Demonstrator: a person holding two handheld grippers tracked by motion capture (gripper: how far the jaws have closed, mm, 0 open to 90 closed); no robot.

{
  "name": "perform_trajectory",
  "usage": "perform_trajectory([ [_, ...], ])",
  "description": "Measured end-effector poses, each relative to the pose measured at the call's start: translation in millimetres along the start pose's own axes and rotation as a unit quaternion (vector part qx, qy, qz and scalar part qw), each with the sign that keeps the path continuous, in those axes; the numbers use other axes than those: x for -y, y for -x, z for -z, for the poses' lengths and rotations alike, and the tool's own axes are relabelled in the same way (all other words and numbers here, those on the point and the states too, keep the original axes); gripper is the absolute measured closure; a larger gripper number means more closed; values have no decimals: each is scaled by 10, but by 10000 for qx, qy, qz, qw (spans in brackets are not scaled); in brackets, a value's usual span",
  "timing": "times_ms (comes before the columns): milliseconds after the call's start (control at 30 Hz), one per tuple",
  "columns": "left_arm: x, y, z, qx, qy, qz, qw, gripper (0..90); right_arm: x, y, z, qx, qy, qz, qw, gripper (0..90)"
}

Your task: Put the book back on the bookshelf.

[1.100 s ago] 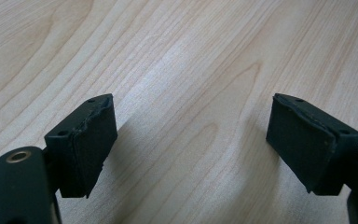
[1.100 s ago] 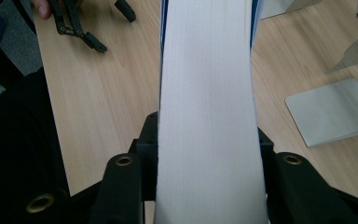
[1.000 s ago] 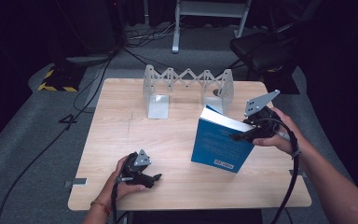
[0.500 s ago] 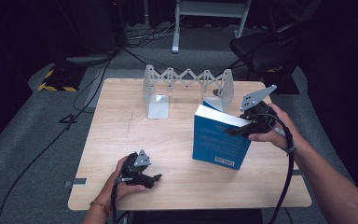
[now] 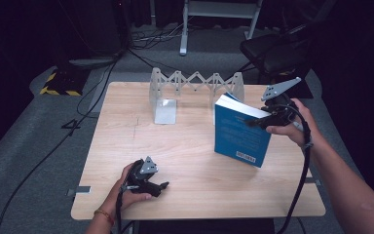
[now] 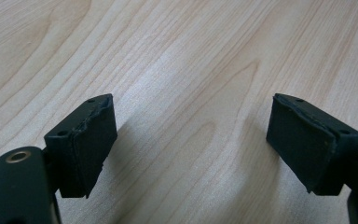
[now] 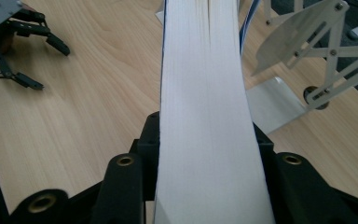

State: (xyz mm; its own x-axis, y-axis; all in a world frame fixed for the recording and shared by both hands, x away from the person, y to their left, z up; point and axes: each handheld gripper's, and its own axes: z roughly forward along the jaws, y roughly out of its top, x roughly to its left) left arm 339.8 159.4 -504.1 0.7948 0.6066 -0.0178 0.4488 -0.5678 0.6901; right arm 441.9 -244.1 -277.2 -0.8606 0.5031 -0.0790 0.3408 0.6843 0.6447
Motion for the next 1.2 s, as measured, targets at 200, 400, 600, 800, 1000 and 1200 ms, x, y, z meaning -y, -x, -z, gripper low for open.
perform_trajectory([
  [200,0,0,0,0,0,-2,10000,165,-23,171,60,252,17,-239,9994,611],
  [400,0,1,1,-3,-5,-2,10000,165,-77,311,70,502,104,-493,9975,611],
  [600,1,4,2,17,-1,-16,10000,165,-160,406,24,690,158,-719,9949,611],
  [800,4,8,4,51,1,-45,10000,165,-269,515,-64,849,262,-946,9915,612],
  [1000,4,11,3,84,0,-60,9999,165,-377,587,-148,953,244,-1039,9897,611],
  [1200,4,12,4,99,-3,-78,9999,165,-524,716,-233,1239,318,-1311,9831,610],
])
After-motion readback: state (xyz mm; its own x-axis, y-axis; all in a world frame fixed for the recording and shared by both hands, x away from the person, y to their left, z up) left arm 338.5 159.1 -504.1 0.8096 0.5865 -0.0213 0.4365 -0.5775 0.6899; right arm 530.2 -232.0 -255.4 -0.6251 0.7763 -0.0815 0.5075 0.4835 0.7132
